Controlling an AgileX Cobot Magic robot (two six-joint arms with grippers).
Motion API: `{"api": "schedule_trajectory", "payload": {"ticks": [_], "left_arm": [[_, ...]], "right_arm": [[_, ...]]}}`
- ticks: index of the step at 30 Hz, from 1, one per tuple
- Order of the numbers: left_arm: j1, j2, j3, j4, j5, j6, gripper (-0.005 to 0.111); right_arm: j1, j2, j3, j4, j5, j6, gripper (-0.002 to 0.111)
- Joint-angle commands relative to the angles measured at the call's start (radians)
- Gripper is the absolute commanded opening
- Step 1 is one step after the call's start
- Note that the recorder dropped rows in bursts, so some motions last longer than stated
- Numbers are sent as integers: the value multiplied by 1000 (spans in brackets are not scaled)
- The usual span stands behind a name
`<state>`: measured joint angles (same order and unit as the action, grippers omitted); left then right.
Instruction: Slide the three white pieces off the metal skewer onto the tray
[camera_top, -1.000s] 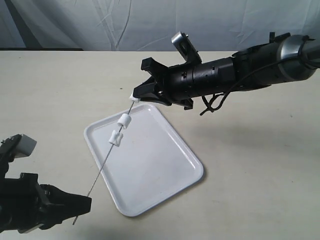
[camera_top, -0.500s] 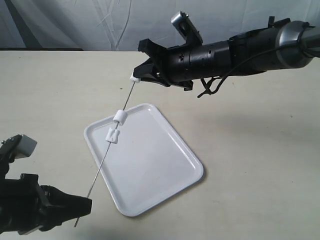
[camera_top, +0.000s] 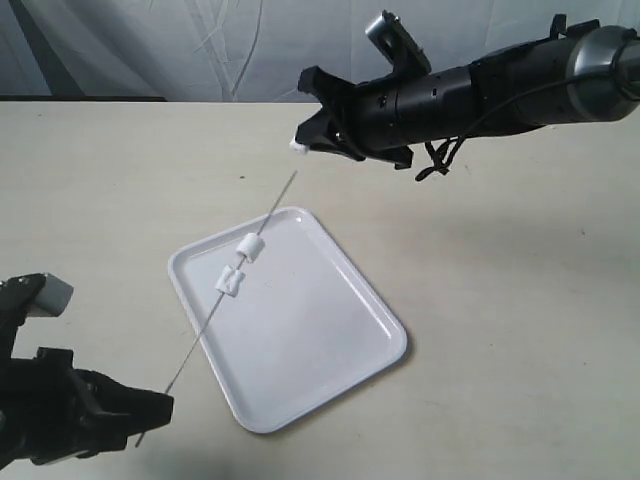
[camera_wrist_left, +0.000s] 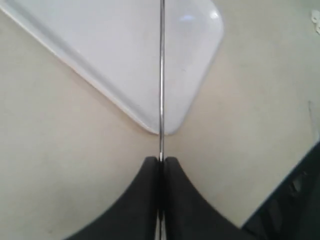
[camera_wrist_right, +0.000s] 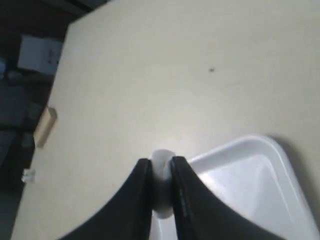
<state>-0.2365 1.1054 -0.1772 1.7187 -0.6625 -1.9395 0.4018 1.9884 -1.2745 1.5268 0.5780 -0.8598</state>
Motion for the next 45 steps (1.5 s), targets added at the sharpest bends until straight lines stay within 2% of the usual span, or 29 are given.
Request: {"api": "schedule_trajectory", "payload": {"ticks": [1,5,11,16,18,24,26,40,45], "left_arm": [[-6,-5,3,-48,117,6,0],[-6,-5,3,-53,125,6,0],[-6,-5,3,-72,117,4,0],[-6,-5,3,-67,125,-18,0],[-6,1,3,-61,130,-20,0],[-6,12,3,-49,95,-48,0],[-6,12,3,-68,61,-48,0],[-6,11,3,-101,8,-36,0],[-6,11,1,-167,-34,22,0]], "right_arm": [[15,-8,-5,-318,80,190,13],[44,-8,25,-473,108,271,13],[108,-8,115,-479,82,265,17],[118,-8,122,-439,109,260,37],[118,-8,122,-390,139,218,39],[118,-8,122,-41,289,-34,39],[118,-8,122,15,291,-42,39],[118,-8,122,60,234,-36,39],[118,-8,122,62,210,-29,39]]}}
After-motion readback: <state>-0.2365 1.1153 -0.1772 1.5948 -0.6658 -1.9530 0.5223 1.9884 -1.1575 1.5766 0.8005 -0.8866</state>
